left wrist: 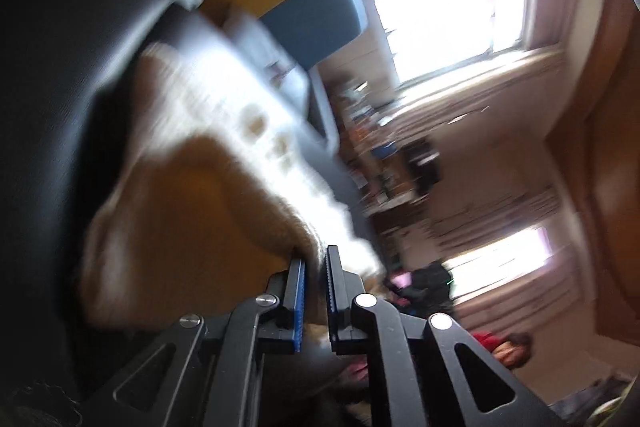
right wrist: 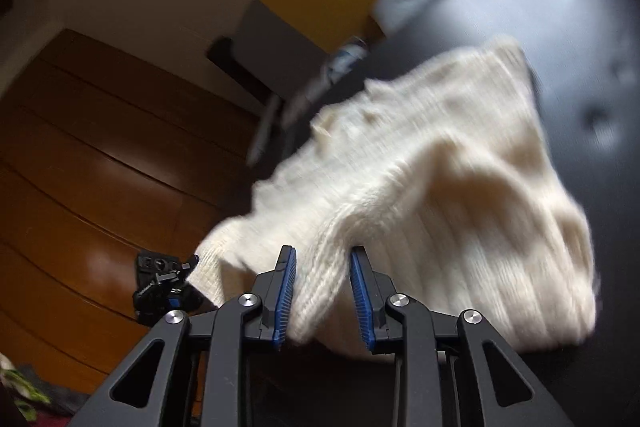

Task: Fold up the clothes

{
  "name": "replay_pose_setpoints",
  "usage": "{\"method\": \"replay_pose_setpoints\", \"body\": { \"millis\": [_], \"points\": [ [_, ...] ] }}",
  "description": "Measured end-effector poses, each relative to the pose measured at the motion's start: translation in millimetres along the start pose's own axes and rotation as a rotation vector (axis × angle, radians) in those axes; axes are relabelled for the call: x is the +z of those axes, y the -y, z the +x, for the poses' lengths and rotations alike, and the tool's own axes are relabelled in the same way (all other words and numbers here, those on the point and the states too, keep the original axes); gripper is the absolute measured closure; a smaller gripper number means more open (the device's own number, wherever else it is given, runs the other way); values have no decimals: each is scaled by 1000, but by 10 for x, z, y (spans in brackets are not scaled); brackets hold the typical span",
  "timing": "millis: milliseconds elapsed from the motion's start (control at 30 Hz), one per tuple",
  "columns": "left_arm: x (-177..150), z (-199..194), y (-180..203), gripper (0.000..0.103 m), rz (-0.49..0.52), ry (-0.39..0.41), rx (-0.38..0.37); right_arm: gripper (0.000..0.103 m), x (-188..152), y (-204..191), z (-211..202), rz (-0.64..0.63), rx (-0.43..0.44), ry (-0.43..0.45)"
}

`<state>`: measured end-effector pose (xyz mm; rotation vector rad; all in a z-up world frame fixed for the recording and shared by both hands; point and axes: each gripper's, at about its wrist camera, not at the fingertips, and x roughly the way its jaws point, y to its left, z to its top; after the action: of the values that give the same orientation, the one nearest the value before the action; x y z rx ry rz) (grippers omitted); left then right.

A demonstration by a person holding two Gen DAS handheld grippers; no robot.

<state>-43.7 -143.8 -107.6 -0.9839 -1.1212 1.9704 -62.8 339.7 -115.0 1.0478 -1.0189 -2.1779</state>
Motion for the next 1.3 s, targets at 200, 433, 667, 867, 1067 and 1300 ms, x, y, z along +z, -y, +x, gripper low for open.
{"method": "replay_pose_setpoints", "body": {
  "millis": [200, 433, 667, 867, 1067, 1300],
  "points": [
    [708, 52, 89, 98, -4, 89, -69, 73, 608, 26, 107, 15, 30, 105],
    [1253, 158, -277, 103, -123, 191, 12, 73, 1262, 549, 413, 152, -44, 203],
    [1348, 254, -601, 89, -121, 127, 248, 50, 1325, 492, 535, -7, -208, 112],
    [1084, 290, -383, 81, 162, -4, 418, 18, 1338, 81, 1012, -284, -344, -102],
    [955, 351, -252, 75, 322, -79, 492, 37, 1146, 101, 1614, -468, -579, -285],
    [968, 505, -198, 74, 393, -148, 519, 12, 1053, 185, 1624, -411, -581, -280]
  ]
}}
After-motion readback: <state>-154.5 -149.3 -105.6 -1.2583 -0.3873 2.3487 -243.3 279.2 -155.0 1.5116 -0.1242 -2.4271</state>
